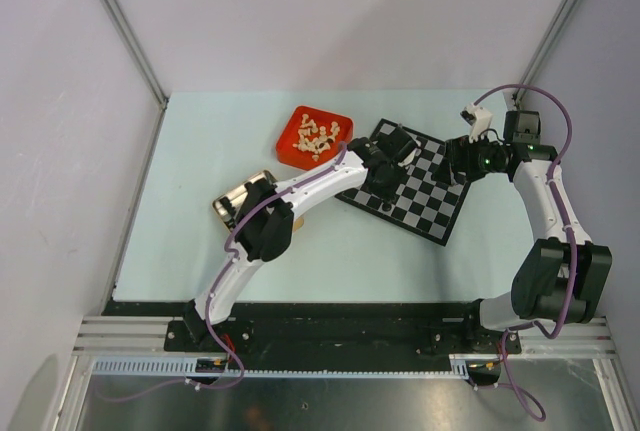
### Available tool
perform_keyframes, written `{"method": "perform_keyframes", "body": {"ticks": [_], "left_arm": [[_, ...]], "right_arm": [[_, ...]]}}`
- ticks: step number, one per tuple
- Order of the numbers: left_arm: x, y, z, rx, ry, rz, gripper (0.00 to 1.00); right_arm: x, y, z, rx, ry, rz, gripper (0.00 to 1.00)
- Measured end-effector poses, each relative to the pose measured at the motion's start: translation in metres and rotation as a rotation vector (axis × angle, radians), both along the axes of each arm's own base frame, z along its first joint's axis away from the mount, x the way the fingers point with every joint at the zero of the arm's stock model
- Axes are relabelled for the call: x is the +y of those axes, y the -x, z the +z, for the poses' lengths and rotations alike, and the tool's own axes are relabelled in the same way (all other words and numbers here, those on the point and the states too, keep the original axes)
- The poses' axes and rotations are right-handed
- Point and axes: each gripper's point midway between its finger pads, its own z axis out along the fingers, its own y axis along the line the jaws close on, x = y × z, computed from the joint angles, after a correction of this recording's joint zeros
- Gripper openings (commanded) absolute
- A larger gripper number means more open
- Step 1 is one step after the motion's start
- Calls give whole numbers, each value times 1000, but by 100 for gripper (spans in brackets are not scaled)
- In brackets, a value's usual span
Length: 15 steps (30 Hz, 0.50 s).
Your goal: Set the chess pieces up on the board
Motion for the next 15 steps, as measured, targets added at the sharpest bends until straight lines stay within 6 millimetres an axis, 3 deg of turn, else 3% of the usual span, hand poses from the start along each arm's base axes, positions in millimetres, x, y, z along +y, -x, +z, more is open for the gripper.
{"method": "perform_keyframes", "body": {"ticks": [8, 15], "left_arm": [[-1, 2, -1, 11, 6, -6, 36], [-2, 4, 0, 22, 11, -2, 54]], "right_arm": [[0, 0, 0, 0, -1, 0, 89], [1, 0, 0, 0, -3, 2, 89]]}}
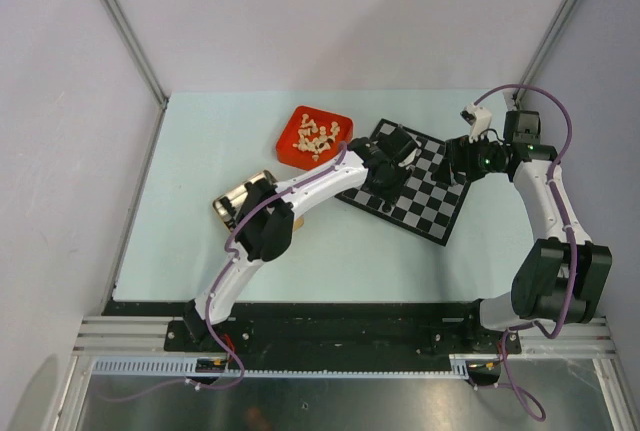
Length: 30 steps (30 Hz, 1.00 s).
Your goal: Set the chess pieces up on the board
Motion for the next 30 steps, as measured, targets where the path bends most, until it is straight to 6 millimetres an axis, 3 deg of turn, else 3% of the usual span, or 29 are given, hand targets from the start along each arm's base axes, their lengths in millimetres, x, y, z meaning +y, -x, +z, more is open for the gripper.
{"method": "perform_keyframes", "body": {"ticks": [11, 13, 16, 20, 24, 27, 30], "left_arm": [[-3, -8, 23, -1, 64, 38, 70], [0, -12, 36, -16, 84, 47, 72], [13, -19, 73, -62, 136, 73, 76], [45, -19, 128, -138, 229, 124, 77], [93, -6, 165, -200, 304, 189, 76], [136, 2, 169, -228, 331, 267, 74], [187, 13, 146, -216, 311, 371, 72]], "right_arm": [[2, 2, 6, -16, -9, 10, 89], [4, 3, 9, -28, -12, 19, 89], [9, 7, 16, -51, -30, 50, 89], [24, 15, 23, -70, -72, 132, 90], [51, 28, 22, -75, -84, 251, 90], [77, 40, 22, -79, -82, 355, 90], [95, 51, 22, -84, -87, 431, 91]]}}
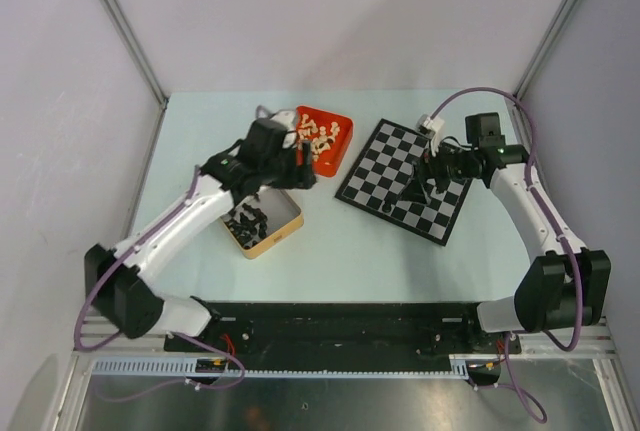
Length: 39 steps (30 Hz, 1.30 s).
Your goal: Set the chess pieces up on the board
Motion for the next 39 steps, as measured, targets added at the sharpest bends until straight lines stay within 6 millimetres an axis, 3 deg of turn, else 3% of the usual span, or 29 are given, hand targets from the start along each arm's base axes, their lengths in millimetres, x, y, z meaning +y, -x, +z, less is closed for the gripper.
{"method": "perform_keyframes", "body": {"ticks": [6, 10, 12, 16, 19, 25, 39], "left_arm": [[113, 17, -62, 99, -67, 283, 70], [161, 26, -83, 139, -86, 418, 69], [174, 26, -90, 151, -99, 452, 69], [186, 23, -105, 188, -143, 470, 62], [186, 20, -123, 234, -179, 459, 54], [188, 17, -154, 327, -248, 439, 48], [196, 11, -182, 383, -332, 434, 36]], "right_arm": [[14, 8, -1, -4, 2, 58, 91], [20, 11, -4, 5, 4, 79, 92], [23, 13, -6, 13, 6, 89, 92], [26, 16, -8, 25, 12, 101, 91], [28, 16, -10, 30, 22, 104, 91], [27, 15, -12, 29, 36, 98, 91], [24, 14, -16, 40, 54, 84, 91]]}}
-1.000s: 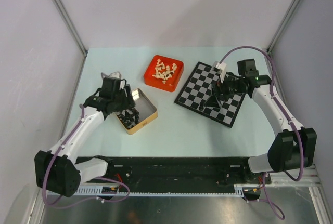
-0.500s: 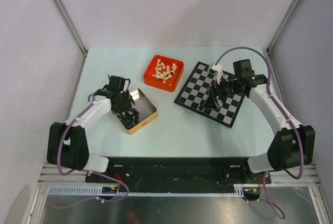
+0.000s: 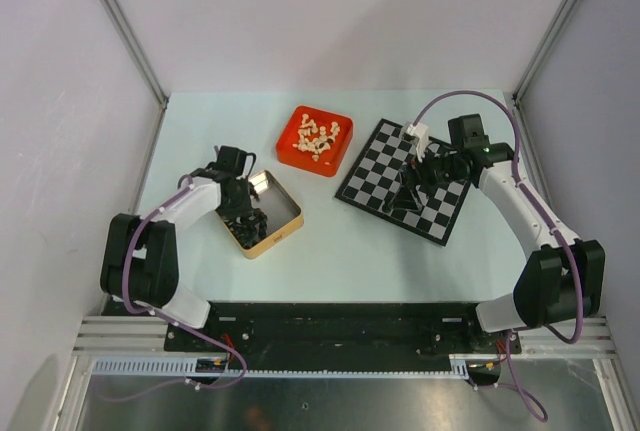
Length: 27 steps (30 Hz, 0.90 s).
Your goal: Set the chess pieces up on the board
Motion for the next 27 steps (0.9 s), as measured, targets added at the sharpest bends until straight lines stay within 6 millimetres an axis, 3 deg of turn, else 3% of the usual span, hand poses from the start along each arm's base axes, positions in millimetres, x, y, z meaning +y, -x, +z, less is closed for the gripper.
{"method": "perform_keyframes", "body": {"ticks": [15, 19, 27], "left_arm": [[-1, -5, 2, -19, 2, -2, 23], [-1, -5, 1, -19, -1, -10, 10], [-1, -6, 7, -35, 3, -19, 5]], "right_arm": [[-7, -4, -3, 13, 2, -23, 91], [-8, -4, -3, 14, 2, -28, 91], [-9, -5, -3, 15, 1, -30, 91]]}}
